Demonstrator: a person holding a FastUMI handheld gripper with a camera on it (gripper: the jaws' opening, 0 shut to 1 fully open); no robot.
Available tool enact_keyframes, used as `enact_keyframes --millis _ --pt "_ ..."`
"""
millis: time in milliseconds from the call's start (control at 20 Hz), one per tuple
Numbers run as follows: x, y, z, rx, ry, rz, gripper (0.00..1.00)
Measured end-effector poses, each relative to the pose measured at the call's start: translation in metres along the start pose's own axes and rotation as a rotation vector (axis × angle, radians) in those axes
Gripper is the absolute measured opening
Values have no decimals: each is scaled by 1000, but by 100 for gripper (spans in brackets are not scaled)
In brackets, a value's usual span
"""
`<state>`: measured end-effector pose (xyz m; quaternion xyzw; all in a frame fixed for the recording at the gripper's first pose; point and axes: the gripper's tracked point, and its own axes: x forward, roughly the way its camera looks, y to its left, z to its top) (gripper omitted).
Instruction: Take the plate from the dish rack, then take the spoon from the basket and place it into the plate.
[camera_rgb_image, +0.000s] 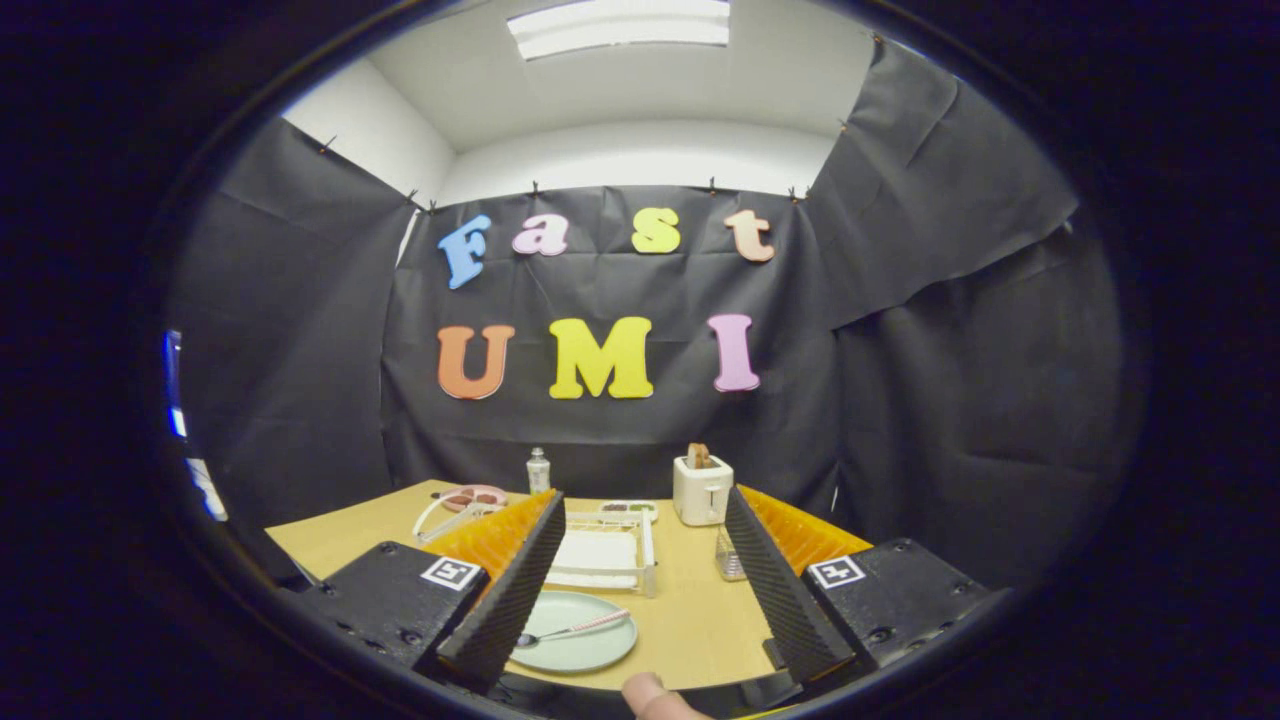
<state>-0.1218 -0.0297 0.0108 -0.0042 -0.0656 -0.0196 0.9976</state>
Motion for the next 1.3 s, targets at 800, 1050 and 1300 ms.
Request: enact_keyframes --millis 800,1050,1300 --pt "13 -15 -15 20 40 6 100" --pt "15 -14 -21 12 51 7 100" --pt "17 -13 -26 27 66 9 100"
